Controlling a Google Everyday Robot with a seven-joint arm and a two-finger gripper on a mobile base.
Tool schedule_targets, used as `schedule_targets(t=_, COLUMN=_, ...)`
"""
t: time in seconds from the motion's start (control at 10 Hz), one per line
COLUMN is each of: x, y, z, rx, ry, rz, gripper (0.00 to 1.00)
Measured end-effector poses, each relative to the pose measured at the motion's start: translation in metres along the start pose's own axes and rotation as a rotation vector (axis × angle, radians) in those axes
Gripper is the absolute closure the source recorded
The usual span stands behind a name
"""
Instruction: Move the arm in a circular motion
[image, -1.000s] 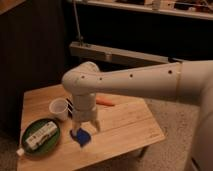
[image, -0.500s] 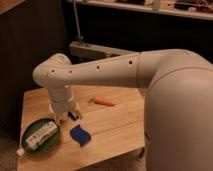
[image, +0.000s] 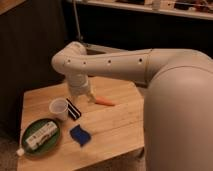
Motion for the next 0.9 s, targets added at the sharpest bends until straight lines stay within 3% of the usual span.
schedule_targets(t=0.1, x=-0.012, y=-0.019, z=0.001, rx=0.009, ry=-0.019, rz=0.035, gripper=0.35)
schedule_targets(t=0.2, x=-0.031, y=-0.054, z=0.003, rx=0.017, ry=-0.054, rz=0.101, gripper=0.35)
schedule_targets(t=0.4, x=-0.045, y=-0.107, z=0.008, rx=0.03, ry=-0.086, rz=0.191, gripper=0.35)
schedule_targets(t=0.5, x=-0.049, y=-0.145, z=0.012, rx=0.037, ry=-0.106, rz=0.26, gripper=0.35)
schedule_targets(t=0.7, x=-0.042, y=-0.2, z=0.018, rx=0.038, ry=-0.135, rz=0.369, gripper=0.35)
schedule_targets(t=0.9, x=-0.019, y=-0.251, z=0.023, rx=0.024, ry=-0.16, rz=0.475, gripper=0.35)
